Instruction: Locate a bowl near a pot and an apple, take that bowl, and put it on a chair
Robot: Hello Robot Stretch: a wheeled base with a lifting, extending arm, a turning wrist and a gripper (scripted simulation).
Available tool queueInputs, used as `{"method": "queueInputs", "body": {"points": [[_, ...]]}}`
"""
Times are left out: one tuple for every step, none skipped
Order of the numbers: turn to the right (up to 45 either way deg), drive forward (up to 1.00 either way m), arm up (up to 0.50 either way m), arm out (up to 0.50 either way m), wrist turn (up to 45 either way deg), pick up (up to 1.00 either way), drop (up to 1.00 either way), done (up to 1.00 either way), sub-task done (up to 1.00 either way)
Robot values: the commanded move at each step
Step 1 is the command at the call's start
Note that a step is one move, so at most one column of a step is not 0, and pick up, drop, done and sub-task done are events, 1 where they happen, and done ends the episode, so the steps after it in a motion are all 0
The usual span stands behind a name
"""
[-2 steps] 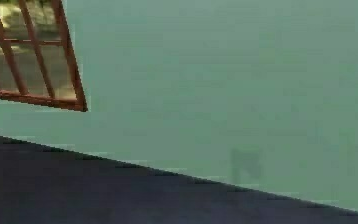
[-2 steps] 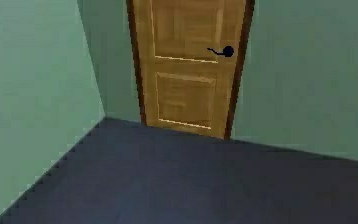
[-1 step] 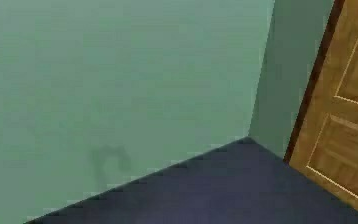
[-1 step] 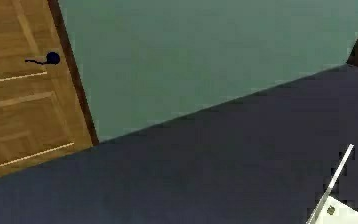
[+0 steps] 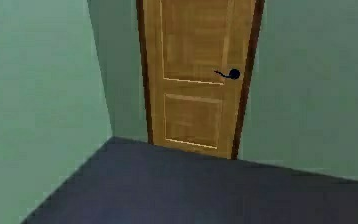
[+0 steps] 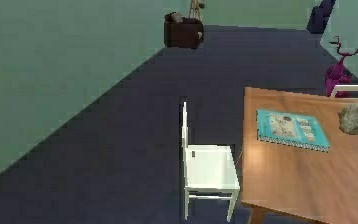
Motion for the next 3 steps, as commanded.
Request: {"method": "queueInputs", "body": {"points": [[39.0,0.00,0.00,0.00,0.0,0.00,0.00,0.00,0.00],[0.0,0.55,0.00,0.00,0.0,0.00,0.00,0.00,0.00],[45.0,0.00,0.00,0.00,0.0,0.00,0.00,0.00,0.00]]}}
